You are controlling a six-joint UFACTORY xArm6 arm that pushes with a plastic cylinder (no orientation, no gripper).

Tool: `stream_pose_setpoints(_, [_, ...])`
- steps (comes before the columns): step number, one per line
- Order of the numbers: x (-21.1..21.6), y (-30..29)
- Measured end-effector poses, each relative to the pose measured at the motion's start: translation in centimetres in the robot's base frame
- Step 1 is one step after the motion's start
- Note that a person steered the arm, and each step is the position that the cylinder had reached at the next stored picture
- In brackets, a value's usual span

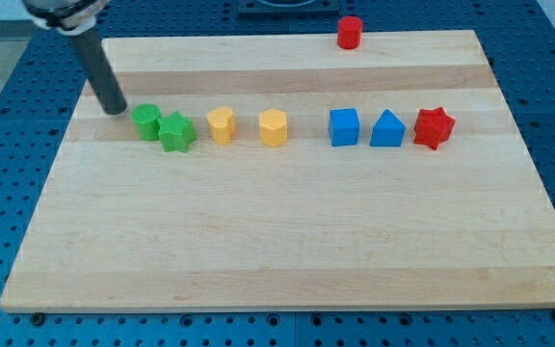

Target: Push green star slightly up

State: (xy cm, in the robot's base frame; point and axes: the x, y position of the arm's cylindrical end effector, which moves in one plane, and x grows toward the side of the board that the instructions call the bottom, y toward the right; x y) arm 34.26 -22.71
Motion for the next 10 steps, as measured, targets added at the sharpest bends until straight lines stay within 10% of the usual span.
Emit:
stream_pose_setpoints(6, [7.3,-6.8])
stream_pose_setpoints(8, [15.3,-2.3])
stream_pose_setpoints(10, [12.8,2.2])
